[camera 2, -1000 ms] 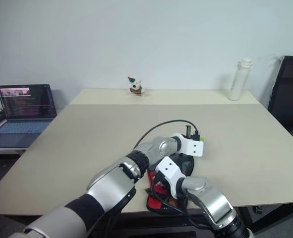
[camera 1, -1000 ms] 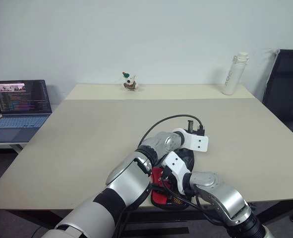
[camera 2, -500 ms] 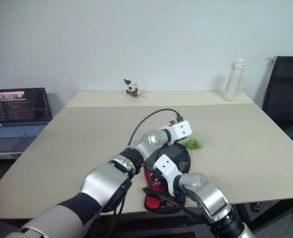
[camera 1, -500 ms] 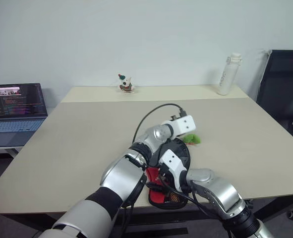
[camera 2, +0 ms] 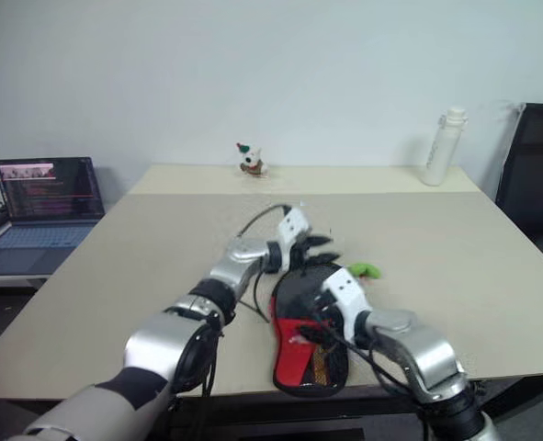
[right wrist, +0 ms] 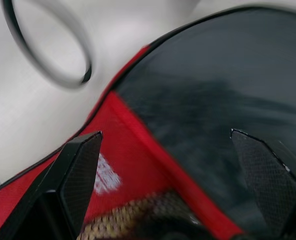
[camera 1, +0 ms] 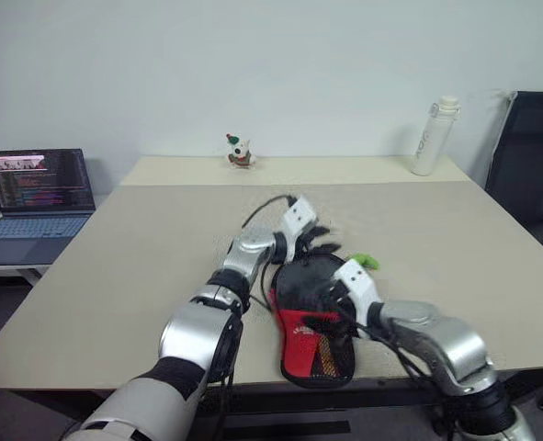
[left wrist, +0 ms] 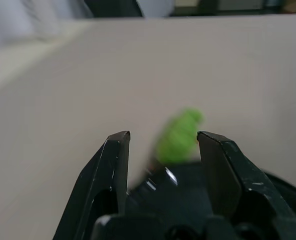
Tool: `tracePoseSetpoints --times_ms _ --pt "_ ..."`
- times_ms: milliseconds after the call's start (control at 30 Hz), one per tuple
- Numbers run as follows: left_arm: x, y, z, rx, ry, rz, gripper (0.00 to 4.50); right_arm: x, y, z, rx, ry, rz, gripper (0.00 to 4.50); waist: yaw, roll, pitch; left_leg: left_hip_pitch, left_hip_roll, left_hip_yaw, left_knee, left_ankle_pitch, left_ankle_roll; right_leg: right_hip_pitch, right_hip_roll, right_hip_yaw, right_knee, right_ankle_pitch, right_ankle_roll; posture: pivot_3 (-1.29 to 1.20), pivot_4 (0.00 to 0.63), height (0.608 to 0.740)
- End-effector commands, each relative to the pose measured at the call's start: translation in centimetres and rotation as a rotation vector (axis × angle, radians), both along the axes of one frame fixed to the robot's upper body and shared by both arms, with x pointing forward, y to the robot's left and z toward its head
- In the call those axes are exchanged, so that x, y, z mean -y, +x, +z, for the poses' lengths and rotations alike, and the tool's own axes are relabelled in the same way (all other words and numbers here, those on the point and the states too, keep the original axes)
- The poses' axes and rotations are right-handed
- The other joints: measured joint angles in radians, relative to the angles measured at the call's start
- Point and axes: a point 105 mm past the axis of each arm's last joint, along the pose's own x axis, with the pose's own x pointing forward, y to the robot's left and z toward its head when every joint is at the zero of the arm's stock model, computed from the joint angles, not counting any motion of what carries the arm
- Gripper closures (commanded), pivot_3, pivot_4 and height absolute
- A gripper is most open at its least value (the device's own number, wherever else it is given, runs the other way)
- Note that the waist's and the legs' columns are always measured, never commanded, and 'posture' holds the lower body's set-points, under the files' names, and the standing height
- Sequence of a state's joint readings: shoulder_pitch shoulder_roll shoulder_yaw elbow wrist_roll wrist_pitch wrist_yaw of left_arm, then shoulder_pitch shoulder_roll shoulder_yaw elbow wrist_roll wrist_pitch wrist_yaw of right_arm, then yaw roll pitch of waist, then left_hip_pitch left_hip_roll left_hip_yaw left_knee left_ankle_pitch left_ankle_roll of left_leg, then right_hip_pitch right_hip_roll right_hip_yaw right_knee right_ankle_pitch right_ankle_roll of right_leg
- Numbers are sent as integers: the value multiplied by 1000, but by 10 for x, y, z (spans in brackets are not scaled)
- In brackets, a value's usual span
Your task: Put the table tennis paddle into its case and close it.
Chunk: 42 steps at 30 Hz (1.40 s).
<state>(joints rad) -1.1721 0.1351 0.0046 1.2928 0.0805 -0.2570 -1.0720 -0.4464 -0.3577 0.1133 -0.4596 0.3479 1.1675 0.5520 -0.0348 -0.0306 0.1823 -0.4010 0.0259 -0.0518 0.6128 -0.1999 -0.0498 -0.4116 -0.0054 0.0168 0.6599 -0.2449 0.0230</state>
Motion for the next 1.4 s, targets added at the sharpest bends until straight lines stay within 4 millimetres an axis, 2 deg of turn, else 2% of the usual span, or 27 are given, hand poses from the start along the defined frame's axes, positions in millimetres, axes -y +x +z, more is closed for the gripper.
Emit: tracePoseSetpoints --times_ms 33,133,233,367,467,567,733,933,1067,1167,1367,1400 --pt "-8 -5 10 57 18 -70 2198 4 -12 46 89 85 48 0 -2 0 0 0 1 0 0 0 0 0 1 0 1 0 0 0 150 740" --pt "-18 -7 -3 34 31 -54 2198 26 -7 57 135 36 -2 0 1 0 0 1 1 -1 0 0 0 -1 2 0 2 0 0 0 150 740" --pt "-22 -8 -13 5 32 -27 2198 52 9 59 196 -62 -81 0 3 0 0 1 1 0 0 0 0 0 1 0 1 0 0 0 150 740" --pt "-20 -10 -27 -29 42 -8 2198 78 38 48 265 -227 -148 0 3 0 0 1 0 0 0 0 0 1 0 1 0 0 0 0 150 740" --pt "-16 -13 -39 -75 35 8 2198 94 70 34 328 -373 -167 0 0 0 0 1 0 1 0 0 0 0 1 1 0 0 0 0 150 740" --pt "-14 -15 -47 -82 60 4 2198 98 87 24 347 -440 -135 0 -2 0 0 2 0 2 0 0 0 0 1 2 1 0 0 0 150 740" --pt "-12 -17 -48 -93 60 -2 2198 105 115 8 373 -539 -114 0 -3 0 0 2 0 2 0 0 0 0 1 2 1 0 0 0 150 740" --pt "-12 -19 -51 -97 74 -17 2198 88 131 -1 370 -519 -75 0 -4 0 0 2 0 2 0 0 0 1 1 2 1 0 0 0 150 740" --pt "-11 -21 -53 -101 82 -31 2161 77 133 -3 358 -476 -55 1235 -3 0 0 2 1 2 0 0 0 1 1 2 2 0 0 0 150 740" --pt "-10 -23 -55 -104 87 -37 2161 77 133 -4 355 -475 -52 2376 0 0 0 2 0 2 0 0 0 1 1 2 2 0 0 0 150 740" --pt "-6 -25 -58 -113 96 -49 2161 89 130 -7 345 -504 -70 4455 1 1 0 2 0 2 0 0 0 1 1 2 2 0 0 0 150 740" --pt "-4 -26 -59 -115 98 -54 2161 94 129 -7 346 -514 -75 4487 1 1 0 2 0 2 0 0 0 1 1 2 2 0 0 0 150 740"
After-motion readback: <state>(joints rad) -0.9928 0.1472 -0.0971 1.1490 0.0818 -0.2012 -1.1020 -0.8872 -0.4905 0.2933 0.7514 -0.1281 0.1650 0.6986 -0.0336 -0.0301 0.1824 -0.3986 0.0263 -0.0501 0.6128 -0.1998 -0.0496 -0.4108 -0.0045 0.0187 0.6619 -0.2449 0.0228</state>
